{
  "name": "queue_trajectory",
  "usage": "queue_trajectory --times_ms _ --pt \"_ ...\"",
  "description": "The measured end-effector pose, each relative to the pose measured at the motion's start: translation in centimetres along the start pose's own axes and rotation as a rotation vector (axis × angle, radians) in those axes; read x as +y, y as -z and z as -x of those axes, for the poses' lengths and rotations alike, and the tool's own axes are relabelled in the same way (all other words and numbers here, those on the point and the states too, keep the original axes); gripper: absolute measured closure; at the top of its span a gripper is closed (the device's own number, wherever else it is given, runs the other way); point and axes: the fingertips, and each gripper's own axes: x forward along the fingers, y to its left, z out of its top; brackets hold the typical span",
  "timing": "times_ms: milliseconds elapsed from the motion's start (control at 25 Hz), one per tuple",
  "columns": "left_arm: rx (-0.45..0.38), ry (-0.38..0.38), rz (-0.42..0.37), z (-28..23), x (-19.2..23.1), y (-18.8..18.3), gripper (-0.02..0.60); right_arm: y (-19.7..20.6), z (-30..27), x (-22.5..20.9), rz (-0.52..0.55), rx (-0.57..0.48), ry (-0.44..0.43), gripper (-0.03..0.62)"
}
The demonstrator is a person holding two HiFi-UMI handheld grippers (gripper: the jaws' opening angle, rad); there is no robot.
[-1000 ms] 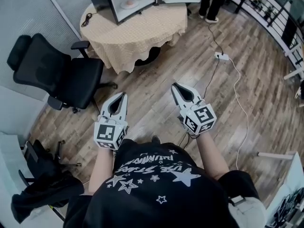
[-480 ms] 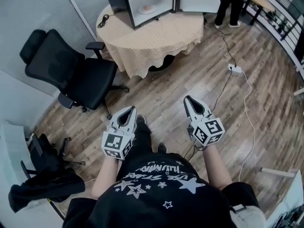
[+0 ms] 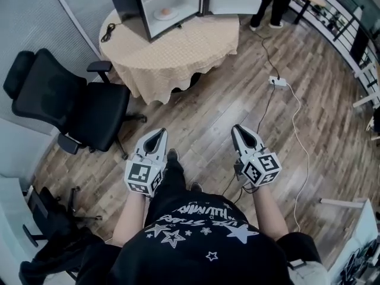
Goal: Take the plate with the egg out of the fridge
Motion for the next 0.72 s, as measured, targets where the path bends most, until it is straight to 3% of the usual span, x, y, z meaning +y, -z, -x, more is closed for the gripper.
queue_trajectory --times_ms 200,720 --pt "0.009 0.027 0.012 -2.9 3.4 -0.2 0.576 -1.0 -4.5 -0.5 -0.032 -0.009 0.019 0.553" --pt "-0.004 0.040 0.020 -9.0 13.5 -2.9 0.576 -4.5 -17.0 1.2 -0.051 -0.005 -0.035 0.553"
